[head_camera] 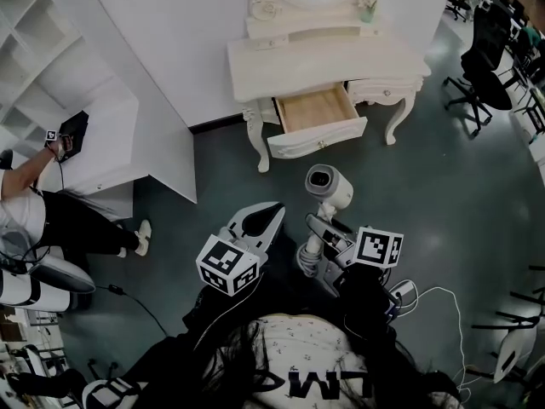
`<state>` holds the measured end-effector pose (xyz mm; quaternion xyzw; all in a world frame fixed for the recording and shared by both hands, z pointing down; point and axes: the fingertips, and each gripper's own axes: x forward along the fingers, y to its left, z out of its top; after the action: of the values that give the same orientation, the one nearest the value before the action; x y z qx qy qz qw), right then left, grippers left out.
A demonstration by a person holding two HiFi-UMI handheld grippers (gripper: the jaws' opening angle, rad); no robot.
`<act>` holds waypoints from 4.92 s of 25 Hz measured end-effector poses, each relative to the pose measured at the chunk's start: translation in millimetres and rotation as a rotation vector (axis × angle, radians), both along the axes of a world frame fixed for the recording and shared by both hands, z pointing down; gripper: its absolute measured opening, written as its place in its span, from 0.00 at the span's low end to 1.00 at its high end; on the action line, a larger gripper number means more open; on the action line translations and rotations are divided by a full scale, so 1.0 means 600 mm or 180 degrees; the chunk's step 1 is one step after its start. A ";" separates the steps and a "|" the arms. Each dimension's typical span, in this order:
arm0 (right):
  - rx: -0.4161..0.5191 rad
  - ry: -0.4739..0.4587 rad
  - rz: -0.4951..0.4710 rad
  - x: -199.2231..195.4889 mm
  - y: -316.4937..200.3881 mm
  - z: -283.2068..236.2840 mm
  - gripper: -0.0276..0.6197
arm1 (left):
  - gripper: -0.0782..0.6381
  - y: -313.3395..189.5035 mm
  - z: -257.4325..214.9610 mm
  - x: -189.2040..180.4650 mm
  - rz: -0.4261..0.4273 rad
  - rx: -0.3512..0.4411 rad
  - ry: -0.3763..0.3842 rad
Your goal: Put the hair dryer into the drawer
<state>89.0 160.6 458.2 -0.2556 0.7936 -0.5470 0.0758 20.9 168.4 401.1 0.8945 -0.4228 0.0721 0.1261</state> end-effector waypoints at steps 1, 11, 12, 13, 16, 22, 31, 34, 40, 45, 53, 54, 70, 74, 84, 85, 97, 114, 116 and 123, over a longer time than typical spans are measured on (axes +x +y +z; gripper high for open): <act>-0.0007 0.0002 -0.0003 -0.003 -0.009 0.002 0.39 | 0.11 -0.008 0.002 -0.002 0.0001 -0.0006 -0.0004; -0.0161 0.0073 -0.0011 -0.058 -0.135 0.032 0.39 | 0.11 -0.141 0.026 -0.063 -0.0009 -0.0111 0.0071; -0.0181 0.0083 0.0007 -0.065 -0.153 0.036 0.39 | 0.11 -0.163 0.029 -0.071 0.0010 -0.0123 0.0075; -0.0203 0.0096 0.0029 -0.071 -0.172 0.040 0.39 | 0.11 -0.185 0.031 -0.077 0.0037 -0.0134 0.0075; -0.0270 0.0122 0.0116 -0.091 -0.228 0.048 0.39 | 0.11 -0.250 0.026 -0.096 0.0144 -0.0129 0.0092; -0.0388 0.0084 0.0341 -0.131 -0.322 0.041 0.39 | 0.11 -0.353 0.015 -0.135 0.0362 -0.0143 0.0134; -0.0421 0.0156 0.0579 -0.183 -0.417 0.039 0.39 | 0.11 -0.468 0.017 -0.187 0.0614 -0.0185 0.0218; -0.0462 0.0169 0.0657 -0.193 -0.437 0.043 0.39 | 0.11 -0.494 0.022 -0.195 0.0701 -0.0202 0.0250; -0.0547 0.0139 0.0771 -0.209 -0.457 0.050 0.39 | 0.11 -0.526 0.028 -0.204 0.0832 -0.0222 0.0307; -0.0606 0.0178 0.0794 -0.215 -0.462 0.056 0.39 | 0.11 -0.534 0.032 -0.203 0.0914 -0.0257 0.0351; -0.0723 0.0228 0.0738 -0.224 -0.467 0.072 0.39 | 0.11 -0.542 0.042 -0.213 0.0885 -0.0330 0.0371; -0.0738 0.0229 0.0723 -0.225 -0.469 0.074 0.39 | 0.11 -0.543 0.044 -0.216 0.0861 -0.0343 0.0372; -0.1231 0.0261 0.0508 -0.189 -0.538 0.176 0.39 | 0.11 -0.596 0.068 -0.200 0.0615 -0.0518 0.0253; -0.1436 0.0184 0.0538 -0.160 -0.571 0.211 0.39 | 0.11 -0.619 0.074 -0.182 0.0539 -0.0562 0.0231; -0.1784 0.0087 0.0776 -0.076 -0.689 0.288 0.39 | 0.11 -0.675 0.077 -0.140 0.0352 -0.0623 0.0181; -0.1834 0.0077 0.0827 -0.067 -0.698 0.297 0.39 | 0.11 -0.678 0.078 -0.136 0.0340 -0.0632 0.0171; -0.2406 0.0000 0.1593 -0.001 -0.767 0.402 0.39 | 0.11 -0.715 0.088 -0.118 0.0162 -0.0679 0.0111; -0.2362 0.0845 0.1510 -0.004 -0.802 0.508 0.39 | 0.11 -0.728 0.101 -0.156 -0.0195 -0.0767 -0.0002; -0.2347 0.0901 0.1466 -0.013 -0.805 0.517 0.39 | 0.11 -0.729 0.100 -0.162 -0.0234 -0.0769 -0.0011; -0.2352 0.1046 0.1370 -0.028 -0.800 0.547 0.39 | 0.11 -0.725 0.105 -0.180 -0.0350 -0.0801 -0.0033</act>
<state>71.9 -319.2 786.4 -0.5080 0.4756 -0.7173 -0.0354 -86.9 -266.5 464.3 0.8467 -0.4595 0.1222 0.2389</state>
